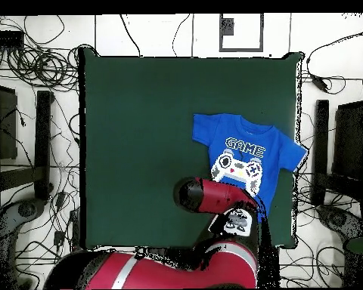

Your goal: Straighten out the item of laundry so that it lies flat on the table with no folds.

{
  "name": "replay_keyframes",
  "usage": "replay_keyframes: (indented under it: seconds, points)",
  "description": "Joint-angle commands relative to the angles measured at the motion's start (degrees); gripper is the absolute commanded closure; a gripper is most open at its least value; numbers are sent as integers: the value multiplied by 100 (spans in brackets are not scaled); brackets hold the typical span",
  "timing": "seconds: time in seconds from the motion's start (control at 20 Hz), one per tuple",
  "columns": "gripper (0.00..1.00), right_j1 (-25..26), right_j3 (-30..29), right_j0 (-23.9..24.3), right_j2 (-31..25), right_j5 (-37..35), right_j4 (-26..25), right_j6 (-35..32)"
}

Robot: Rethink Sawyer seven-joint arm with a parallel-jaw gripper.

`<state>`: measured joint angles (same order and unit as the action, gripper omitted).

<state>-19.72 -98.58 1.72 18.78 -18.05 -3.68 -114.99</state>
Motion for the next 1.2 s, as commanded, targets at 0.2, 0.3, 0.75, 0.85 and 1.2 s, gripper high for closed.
replay_keyframes:
  seconds: [0.2,0.3,0.75,0.85,1.2]
  points:
    - [0,449,482,-501,308,-156,-20,-846]
    - [0,431,472,-511,354,-161,-4,-831]
    - [0,505,462,-480,463,-27,12,-795]
    - [0,601,542,-498,492,4,40,-830]
    - [0,874,675,-681,655,143,140,-995]
